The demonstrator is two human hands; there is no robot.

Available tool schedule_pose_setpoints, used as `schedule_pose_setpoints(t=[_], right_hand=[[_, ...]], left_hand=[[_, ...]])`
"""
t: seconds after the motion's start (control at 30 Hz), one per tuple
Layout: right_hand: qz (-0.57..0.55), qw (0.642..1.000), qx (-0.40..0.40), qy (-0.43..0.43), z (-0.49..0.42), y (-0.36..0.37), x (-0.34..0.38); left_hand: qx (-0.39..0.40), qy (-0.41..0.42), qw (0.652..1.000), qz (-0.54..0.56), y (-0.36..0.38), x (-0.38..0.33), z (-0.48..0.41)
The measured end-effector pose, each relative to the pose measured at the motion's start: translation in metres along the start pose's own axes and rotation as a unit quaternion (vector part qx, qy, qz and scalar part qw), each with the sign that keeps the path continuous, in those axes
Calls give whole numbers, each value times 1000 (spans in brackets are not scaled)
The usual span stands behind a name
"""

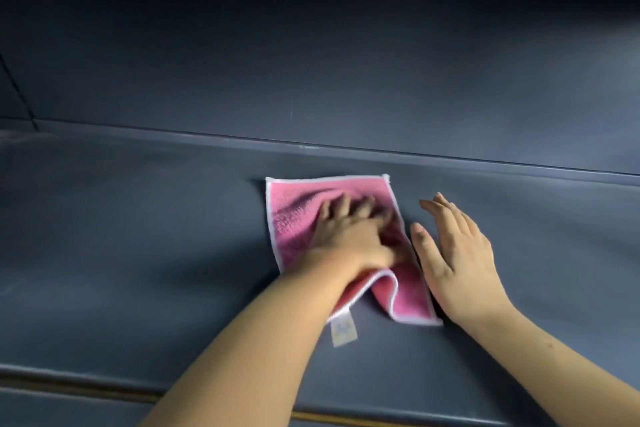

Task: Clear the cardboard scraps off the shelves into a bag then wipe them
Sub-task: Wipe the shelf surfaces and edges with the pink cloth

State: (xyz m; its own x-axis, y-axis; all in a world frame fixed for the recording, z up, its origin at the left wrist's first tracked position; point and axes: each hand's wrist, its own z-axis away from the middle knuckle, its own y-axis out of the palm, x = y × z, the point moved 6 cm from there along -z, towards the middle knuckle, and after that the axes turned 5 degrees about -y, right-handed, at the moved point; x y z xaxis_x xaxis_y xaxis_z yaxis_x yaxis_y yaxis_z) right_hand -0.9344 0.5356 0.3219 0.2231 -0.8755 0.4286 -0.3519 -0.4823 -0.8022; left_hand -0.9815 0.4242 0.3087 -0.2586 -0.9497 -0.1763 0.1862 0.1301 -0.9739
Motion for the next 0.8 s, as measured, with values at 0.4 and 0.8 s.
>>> schedule_pose_setpoints(t=[0.4, 0.8], right_hand=[[12, 997, 20, -77, 0, 5, 11], [82, 992, 65, -77, 1, 5, 14]], left_hand=[[18, 50, 997, -55, 0, -48, -62], [-40, -176, 984, 3, -29, 118, -27]])
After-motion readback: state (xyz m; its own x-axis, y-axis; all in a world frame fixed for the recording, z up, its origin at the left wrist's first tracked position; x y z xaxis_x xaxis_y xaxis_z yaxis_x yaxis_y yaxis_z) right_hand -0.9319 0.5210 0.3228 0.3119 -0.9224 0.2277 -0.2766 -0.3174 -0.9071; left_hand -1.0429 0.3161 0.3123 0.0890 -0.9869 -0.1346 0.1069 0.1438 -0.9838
